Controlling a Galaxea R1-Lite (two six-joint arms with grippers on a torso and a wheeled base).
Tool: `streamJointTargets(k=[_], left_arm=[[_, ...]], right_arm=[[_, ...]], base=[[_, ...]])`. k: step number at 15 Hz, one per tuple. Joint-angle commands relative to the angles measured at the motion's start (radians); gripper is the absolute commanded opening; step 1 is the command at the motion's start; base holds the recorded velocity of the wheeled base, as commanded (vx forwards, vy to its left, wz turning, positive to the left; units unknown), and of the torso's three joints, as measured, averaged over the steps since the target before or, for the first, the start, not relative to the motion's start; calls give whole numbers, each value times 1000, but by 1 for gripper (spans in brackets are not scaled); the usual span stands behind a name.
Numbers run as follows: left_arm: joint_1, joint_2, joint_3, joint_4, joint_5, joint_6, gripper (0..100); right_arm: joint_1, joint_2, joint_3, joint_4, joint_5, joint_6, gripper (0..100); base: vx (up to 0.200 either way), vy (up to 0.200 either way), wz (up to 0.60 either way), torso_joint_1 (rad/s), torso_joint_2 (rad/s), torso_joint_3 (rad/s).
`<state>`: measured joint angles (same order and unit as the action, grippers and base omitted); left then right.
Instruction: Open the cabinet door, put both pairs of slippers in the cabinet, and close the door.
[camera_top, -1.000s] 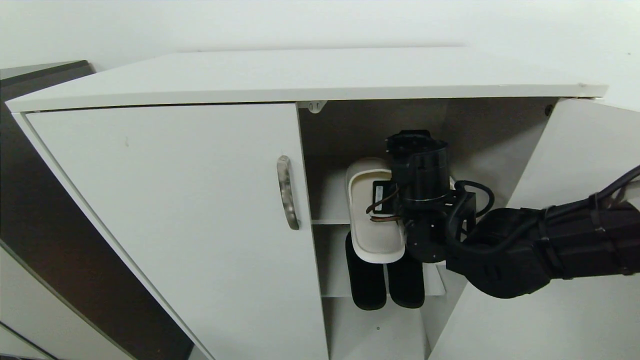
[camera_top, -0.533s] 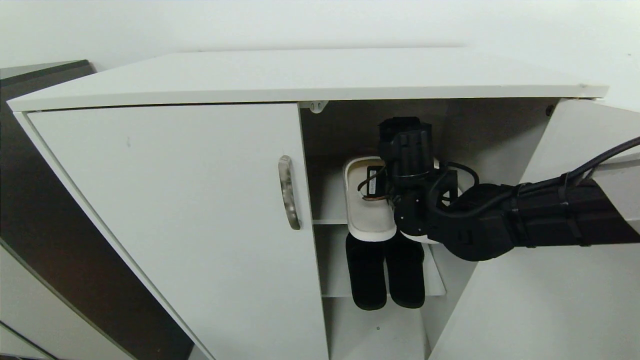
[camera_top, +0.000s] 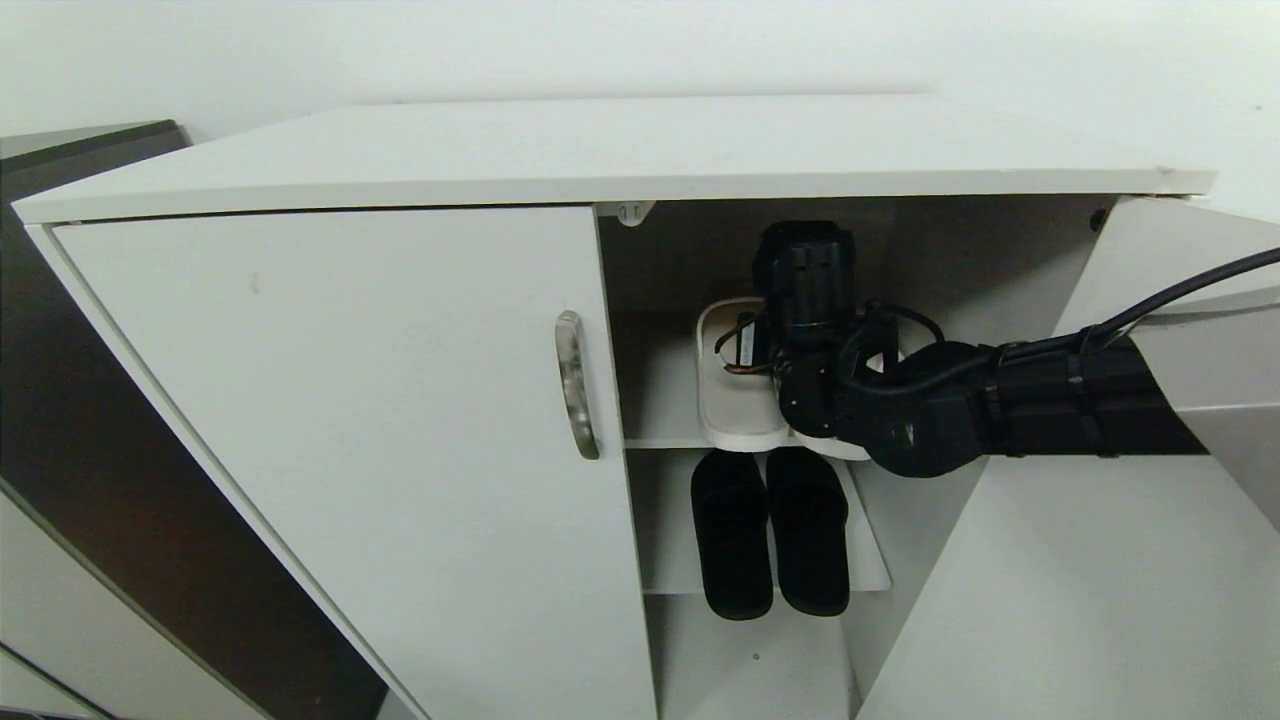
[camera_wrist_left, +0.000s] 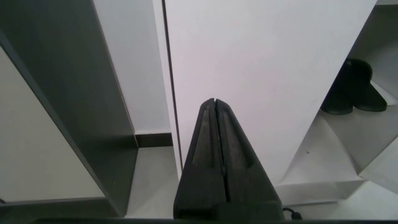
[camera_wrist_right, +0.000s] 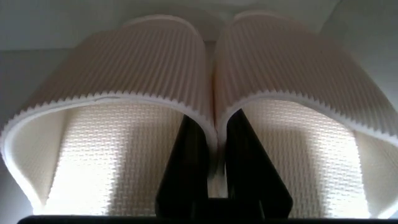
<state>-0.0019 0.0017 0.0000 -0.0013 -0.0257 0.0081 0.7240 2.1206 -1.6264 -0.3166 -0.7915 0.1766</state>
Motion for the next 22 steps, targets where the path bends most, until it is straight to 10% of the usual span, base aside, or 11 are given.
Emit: streamJointTargets(k=[1,6,7,20,21,22], left_arm=[[-1,0,0,0,0,0,0],[0,1,0,0,0,-2,0],[0,0,0,0,0,-2,0],[0,1,0,0,0,-2,0],[-1,0,0,0,0,-2,0],[-1,1,0,0,0,-2,0]], right_arm=[[-2,13,-1,-1,1,0,0],[-2,18,3,-1,1,1,0],[0,16,5,-1,0,3,100],[242,-423,530,-22,-11,64,100],[249,-465,592,-39,-2,73,0],[249,-488,628,-58,1,83,0]], base=[[0,0,0,0,0,0],[0,0,0,0,0,0],[0,0,0,0,0,0],[0,0,0,0,0,0],[0,0,0,0,0,0],[0,0,0,0,0,0]])
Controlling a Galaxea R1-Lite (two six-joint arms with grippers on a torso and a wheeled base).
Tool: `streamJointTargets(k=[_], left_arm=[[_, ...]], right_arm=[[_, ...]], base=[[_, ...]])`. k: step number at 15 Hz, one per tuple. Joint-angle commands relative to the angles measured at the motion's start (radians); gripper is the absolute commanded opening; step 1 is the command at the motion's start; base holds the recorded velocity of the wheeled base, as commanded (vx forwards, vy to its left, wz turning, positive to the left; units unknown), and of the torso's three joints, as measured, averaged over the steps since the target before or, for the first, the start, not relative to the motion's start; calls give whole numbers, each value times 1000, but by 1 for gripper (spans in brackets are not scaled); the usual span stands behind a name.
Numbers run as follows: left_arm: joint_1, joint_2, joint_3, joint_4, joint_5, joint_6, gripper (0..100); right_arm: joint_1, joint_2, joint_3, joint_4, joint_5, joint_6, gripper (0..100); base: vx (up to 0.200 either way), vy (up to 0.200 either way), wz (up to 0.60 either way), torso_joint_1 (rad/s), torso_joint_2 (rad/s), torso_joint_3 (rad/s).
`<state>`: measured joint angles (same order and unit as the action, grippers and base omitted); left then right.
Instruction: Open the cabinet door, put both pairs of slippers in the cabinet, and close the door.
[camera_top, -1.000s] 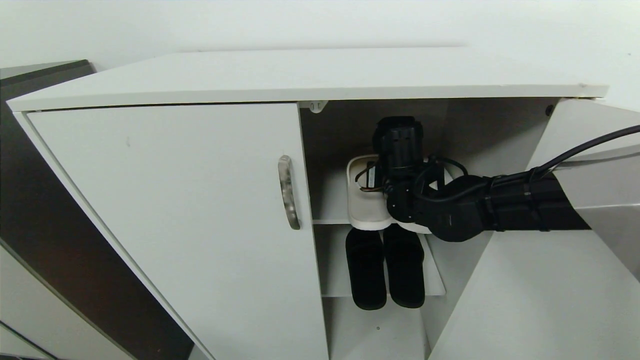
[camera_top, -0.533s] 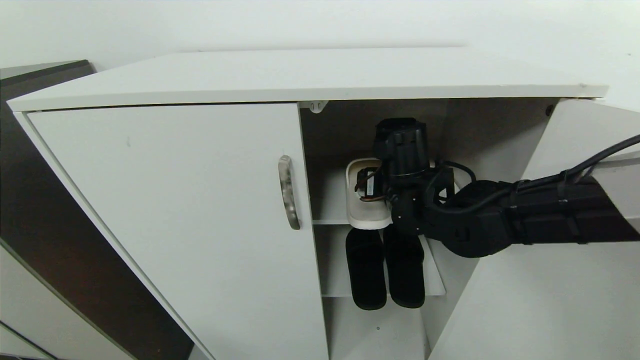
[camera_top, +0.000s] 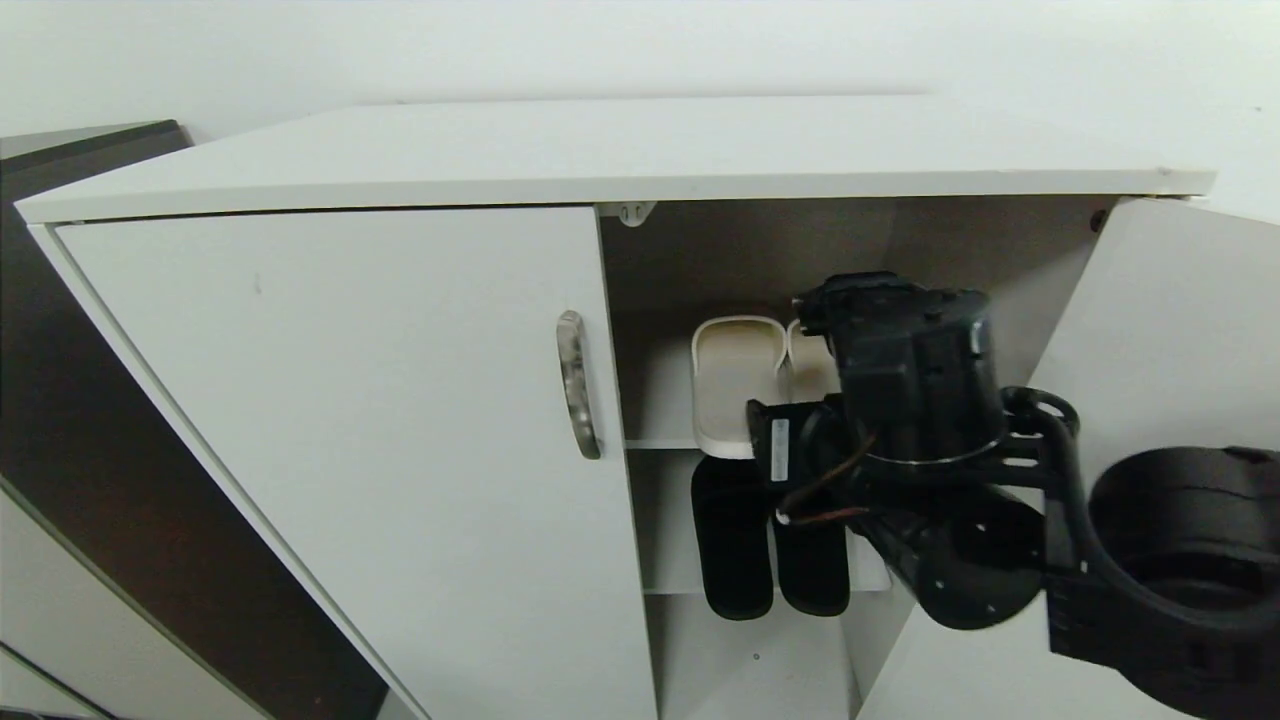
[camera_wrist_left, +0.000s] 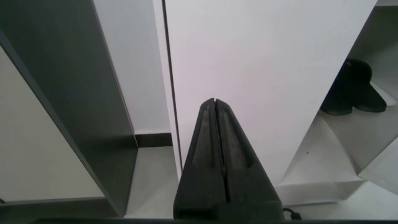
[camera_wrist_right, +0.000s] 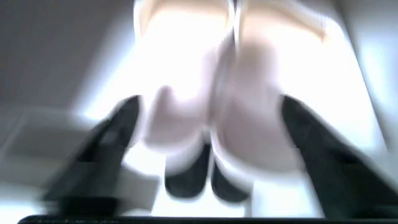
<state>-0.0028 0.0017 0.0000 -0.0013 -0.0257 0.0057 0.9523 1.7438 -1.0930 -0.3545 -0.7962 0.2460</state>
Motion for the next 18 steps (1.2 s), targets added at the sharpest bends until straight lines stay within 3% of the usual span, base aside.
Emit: streamJointTargets(k=[1,16,18], left_arm=[[1,1,0,0,0,2,0],[0,1,0,0,0,0,0],[1,1,0,0,0,0,0]], right_arm=[[17,-113,105,-27,17,13,0],[16,-61,124,-58,11,16,0],[16,-61,124,-58,11,16,0]], base=[[0,0,0,0,0,0],[0,0,0,0,0,0],[-200,0,0,5,2,2]])
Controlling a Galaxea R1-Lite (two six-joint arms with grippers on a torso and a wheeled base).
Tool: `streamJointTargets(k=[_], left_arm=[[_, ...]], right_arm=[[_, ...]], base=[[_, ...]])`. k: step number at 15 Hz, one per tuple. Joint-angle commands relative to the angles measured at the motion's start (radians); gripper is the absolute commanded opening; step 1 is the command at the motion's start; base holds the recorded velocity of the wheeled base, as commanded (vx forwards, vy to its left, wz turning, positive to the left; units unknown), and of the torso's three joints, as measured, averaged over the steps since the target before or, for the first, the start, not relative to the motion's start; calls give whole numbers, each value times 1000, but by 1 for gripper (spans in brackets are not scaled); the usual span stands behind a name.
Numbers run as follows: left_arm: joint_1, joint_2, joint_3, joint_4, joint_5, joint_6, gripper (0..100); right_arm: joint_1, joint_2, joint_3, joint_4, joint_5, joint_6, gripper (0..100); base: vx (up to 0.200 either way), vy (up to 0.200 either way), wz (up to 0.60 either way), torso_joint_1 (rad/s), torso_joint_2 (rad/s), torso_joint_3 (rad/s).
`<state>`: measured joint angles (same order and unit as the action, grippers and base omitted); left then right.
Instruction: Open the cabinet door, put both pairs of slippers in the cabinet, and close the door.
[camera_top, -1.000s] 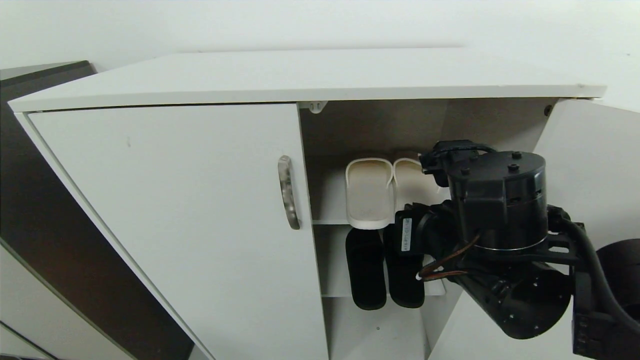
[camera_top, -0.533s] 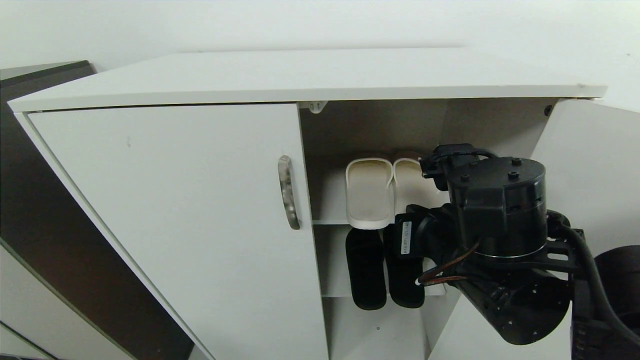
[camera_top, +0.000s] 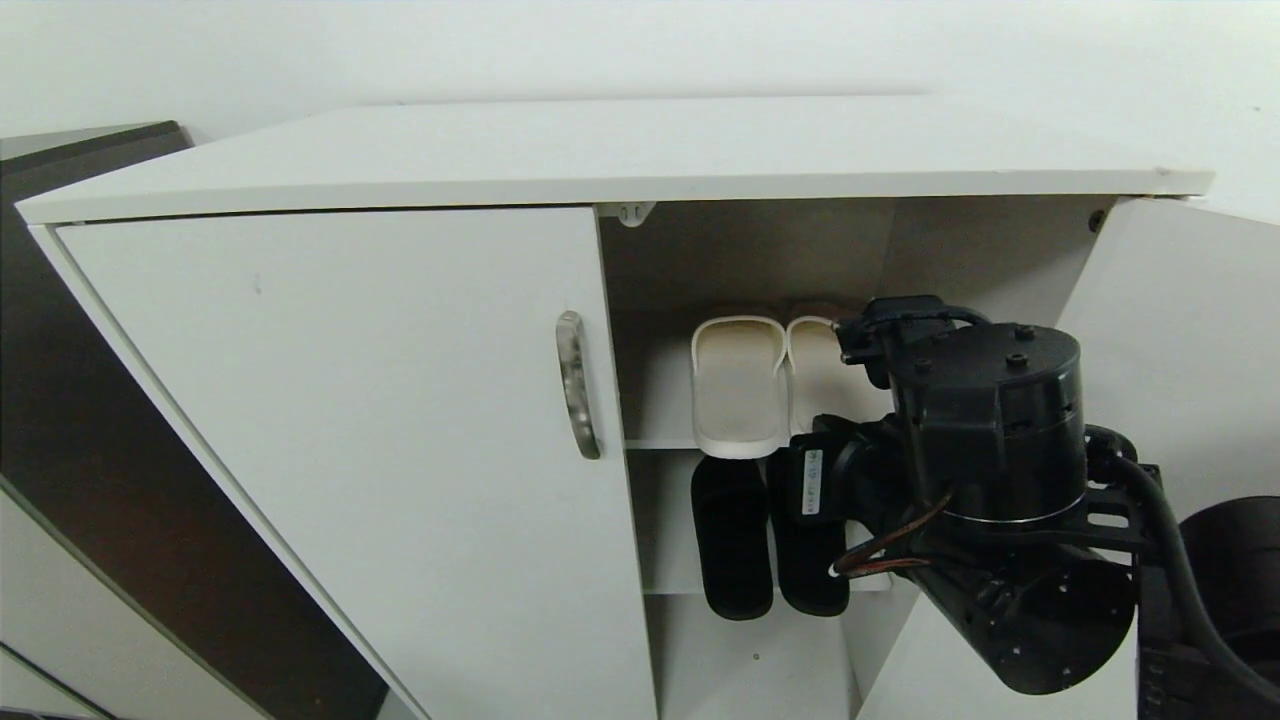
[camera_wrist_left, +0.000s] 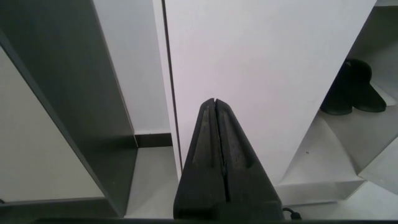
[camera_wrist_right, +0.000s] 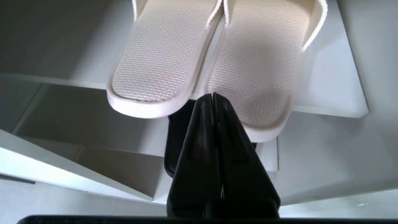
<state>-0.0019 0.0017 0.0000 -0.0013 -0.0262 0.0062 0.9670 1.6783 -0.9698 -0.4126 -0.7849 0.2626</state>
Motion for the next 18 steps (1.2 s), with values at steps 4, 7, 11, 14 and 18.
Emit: streamJointTargets(k=[4,7,11,14,18], left_arm=[[-1,1,0,0,0,0,0],[-1,1,0,0,0,0,0],[0,1,0,0,-3,0,0],[-1,1,0,0,-3,0,0],[0,1,0,0,-3,0,0]], right_arm=[[-2,4,11,0,-1,-2,0],[-10,4,19,0,-1,-3,0],[-11,1,34,0,-1,-5,0],[-13,-3,34,0,-1,-5,0],[-25,-3,42,0,4,-5,0]], base=[[-200,0,0,4,1,2],[-200,0,0,1,2,1],[-200,0,0,0,-1,0],[-200,0,0,1,2,6],[-200,0,0,4,1,2]])
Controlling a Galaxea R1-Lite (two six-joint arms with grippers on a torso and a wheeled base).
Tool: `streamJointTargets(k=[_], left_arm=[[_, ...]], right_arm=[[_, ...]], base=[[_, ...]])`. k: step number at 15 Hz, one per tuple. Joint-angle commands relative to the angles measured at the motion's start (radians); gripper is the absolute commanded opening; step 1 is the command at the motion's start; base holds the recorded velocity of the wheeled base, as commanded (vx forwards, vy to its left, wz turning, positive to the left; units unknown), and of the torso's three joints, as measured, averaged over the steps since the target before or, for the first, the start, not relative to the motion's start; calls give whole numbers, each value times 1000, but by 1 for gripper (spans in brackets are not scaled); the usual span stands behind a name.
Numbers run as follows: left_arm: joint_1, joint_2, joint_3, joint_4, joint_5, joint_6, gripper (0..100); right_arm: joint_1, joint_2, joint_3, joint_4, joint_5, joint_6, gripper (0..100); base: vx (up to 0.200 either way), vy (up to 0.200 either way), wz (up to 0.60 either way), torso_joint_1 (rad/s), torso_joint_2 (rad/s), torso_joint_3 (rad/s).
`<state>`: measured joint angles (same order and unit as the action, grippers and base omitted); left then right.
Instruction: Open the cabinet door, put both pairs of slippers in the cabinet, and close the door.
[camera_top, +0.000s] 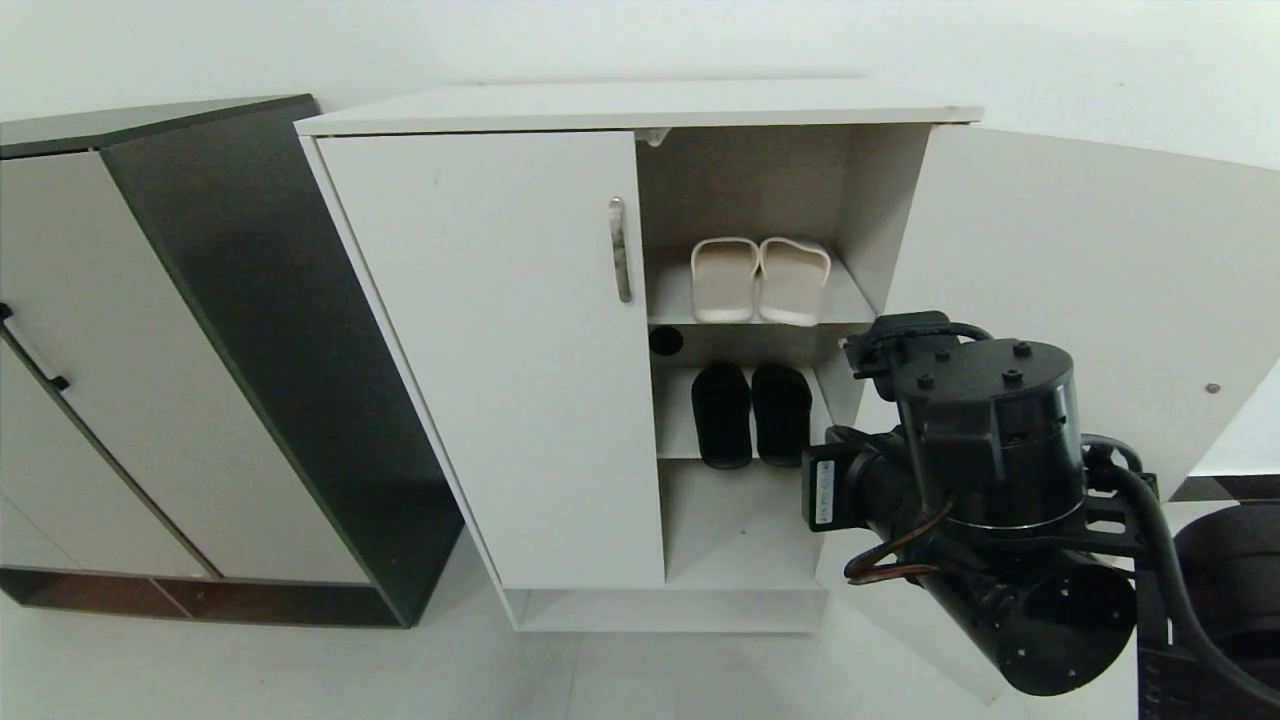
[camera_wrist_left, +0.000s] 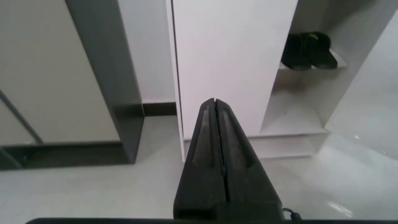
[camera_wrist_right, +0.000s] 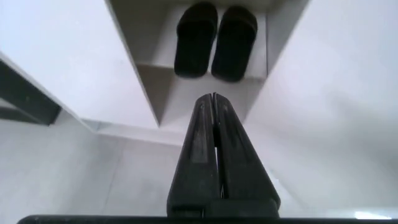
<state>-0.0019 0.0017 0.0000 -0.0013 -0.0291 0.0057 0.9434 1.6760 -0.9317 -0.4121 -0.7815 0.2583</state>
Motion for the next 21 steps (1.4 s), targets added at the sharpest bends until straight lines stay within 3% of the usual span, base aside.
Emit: streamJointTargets(k=[1,6,21], left_arm=[[-1,1,0,0,0,0,0],[-1,1,0,0,0,0,0],[-1,1,0,0,2,0,0]], right_arm=[[-3,-1,7,-1,1,-1,0],[-11,1,16,-30,5,-4,0],[-12,4,30,-30,5,-5,0]], base=[[-200,0,0,7,2,2],[-200,0,0,5,3,2],[0,0,0,0,0,0]])
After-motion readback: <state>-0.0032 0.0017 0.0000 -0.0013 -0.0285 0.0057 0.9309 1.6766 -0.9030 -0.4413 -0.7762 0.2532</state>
